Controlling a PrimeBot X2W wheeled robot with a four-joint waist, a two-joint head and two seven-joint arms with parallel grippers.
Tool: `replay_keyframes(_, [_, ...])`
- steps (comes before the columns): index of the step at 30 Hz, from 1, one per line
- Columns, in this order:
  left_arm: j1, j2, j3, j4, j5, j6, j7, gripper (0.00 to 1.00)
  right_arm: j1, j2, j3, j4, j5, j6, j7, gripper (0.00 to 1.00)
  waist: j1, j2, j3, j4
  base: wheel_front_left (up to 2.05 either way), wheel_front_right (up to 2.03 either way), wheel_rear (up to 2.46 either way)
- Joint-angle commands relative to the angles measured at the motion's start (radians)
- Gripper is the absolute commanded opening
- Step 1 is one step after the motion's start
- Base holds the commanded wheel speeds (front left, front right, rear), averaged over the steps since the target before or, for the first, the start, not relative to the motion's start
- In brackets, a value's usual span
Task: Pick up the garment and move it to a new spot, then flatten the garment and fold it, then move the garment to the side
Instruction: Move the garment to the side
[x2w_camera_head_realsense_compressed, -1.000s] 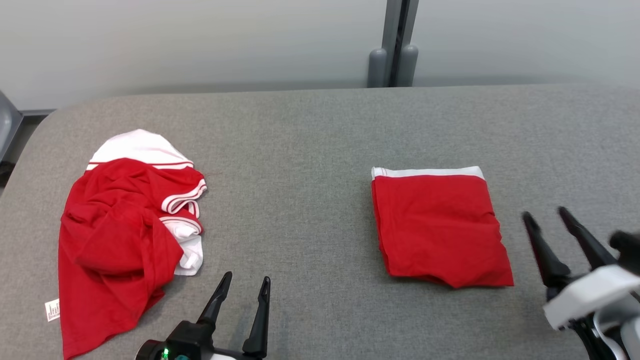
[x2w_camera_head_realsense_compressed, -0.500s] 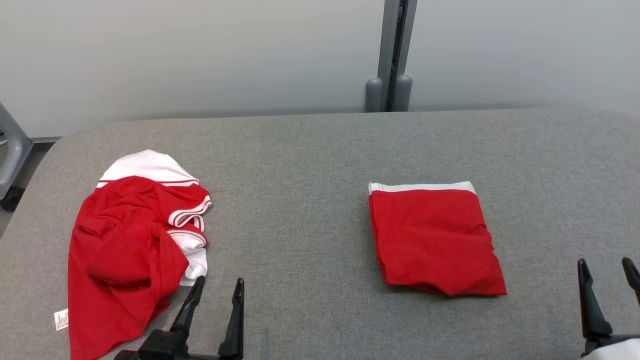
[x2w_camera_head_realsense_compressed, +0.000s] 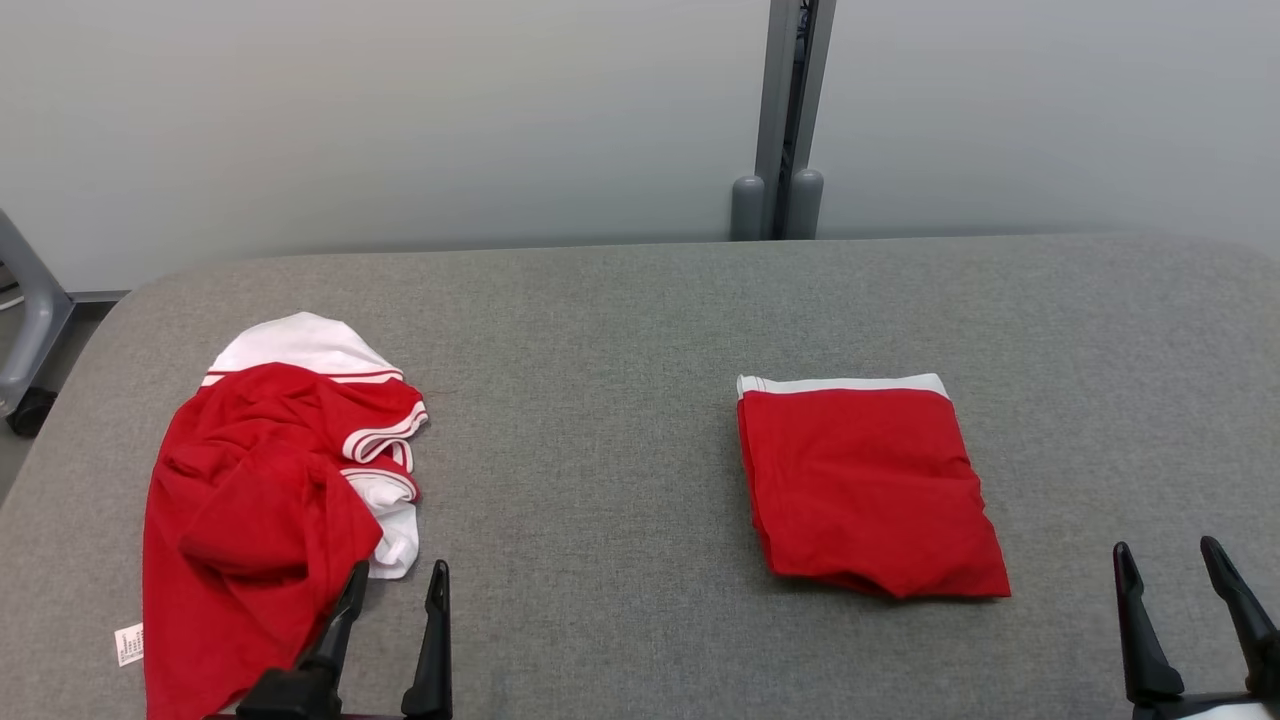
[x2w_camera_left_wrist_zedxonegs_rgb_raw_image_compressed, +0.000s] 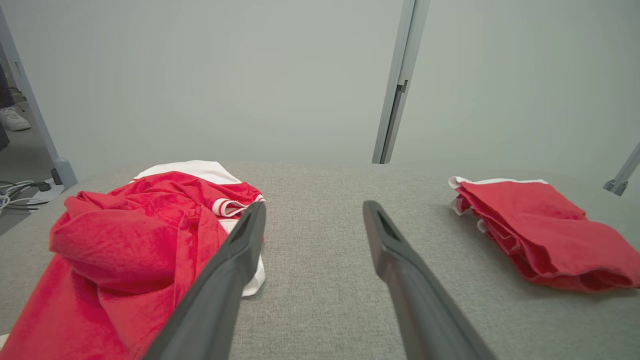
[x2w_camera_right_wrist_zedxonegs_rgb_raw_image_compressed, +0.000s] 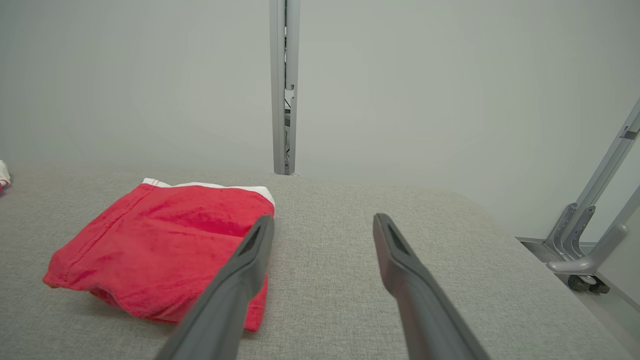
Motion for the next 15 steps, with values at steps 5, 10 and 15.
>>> replay_keyframes(5, [0.009,0.002,0.006,-0.001,-0.006,0.004,-0.001,1.0,0.0,-0.004,0.007,-0.007,0.007,0.0,-0.005,1.0,0.0001,0.0,0.002,0.004,0.0,0.0,0.0])
replay_keyframes(10, [0.006,0.002,0.004,0.0,-0.012,0.008,-0.001,1.0,-0.006,-0.008,0.007,-0.009,0.009,0.0,-0.005,1.0,0.0001,0.0,0.003,0.01,0.0,0.0,0.0])
replay_keyframes(15, [0.006,0.002,0.001,-0.002,-0.016,0.01,-0.001,1.0,-0.015,-0.004,0.011,-0.013,0.011,0.0,-0.005,1.0,0.0001,0.0,0.004,0.013,0.0,0.0,0.0])
